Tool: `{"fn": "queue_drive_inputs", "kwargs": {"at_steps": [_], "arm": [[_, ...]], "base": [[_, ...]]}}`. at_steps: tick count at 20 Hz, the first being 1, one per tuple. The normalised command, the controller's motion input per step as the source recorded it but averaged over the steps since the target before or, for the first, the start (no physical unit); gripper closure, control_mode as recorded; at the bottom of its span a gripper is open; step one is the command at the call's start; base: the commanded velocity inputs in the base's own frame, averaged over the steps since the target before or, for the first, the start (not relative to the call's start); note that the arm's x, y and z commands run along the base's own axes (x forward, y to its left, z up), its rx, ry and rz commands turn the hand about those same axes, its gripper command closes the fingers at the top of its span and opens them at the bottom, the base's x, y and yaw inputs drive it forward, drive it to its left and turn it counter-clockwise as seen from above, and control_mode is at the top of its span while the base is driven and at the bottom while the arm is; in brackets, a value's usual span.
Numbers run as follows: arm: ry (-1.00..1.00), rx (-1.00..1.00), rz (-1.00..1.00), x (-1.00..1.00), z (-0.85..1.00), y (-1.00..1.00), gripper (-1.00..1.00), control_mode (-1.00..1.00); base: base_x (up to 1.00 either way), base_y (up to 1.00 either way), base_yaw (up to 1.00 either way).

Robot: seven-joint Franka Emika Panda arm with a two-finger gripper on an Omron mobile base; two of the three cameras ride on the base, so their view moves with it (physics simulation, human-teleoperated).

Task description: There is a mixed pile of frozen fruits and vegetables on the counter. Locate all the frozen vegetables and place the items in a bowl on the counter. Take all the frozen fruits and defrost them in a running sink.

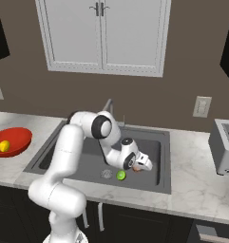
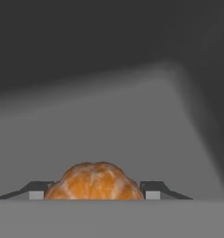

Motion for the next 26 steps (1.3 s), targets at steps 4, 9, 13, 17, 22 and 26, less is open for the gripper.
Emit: {"fn": "queue_drive_inputs", "kwargs": {"at_steps": [4, 9, 13, 17, 22, 26], "arm": [[-0.07, 0.0, 0.0, 0.0, -0.5, 0.0, -1.0, -1.0], [-0.11, 0.03, 0.0, 0.0, -0.22, -0.04, -1.0, -1.0], [-0.16, 0.06, 0.0, 0.0, 0.02, -0.25, -1.0, -1.0], [-0.22, 0.09, 0.0, 0.0, 0.48, -0.34, -1.0, -1.0], [-0.21, 0.05, 0.0, 0.0, 0.59, -0.21, -1.0, -1.0], [-0.13, 0.06, 0.0, -0.15, 0.64, 0.0, -1.0, -1.0]], "base": [[0.0, 0.0, 0.0], [0.0, 0.0, 0.0], [0.0, 0.0, 0.0], [0.0, 0.0, 0.0], [0.0, 0.0, 0.0], [0.0, 0.0, 0.0]]}}
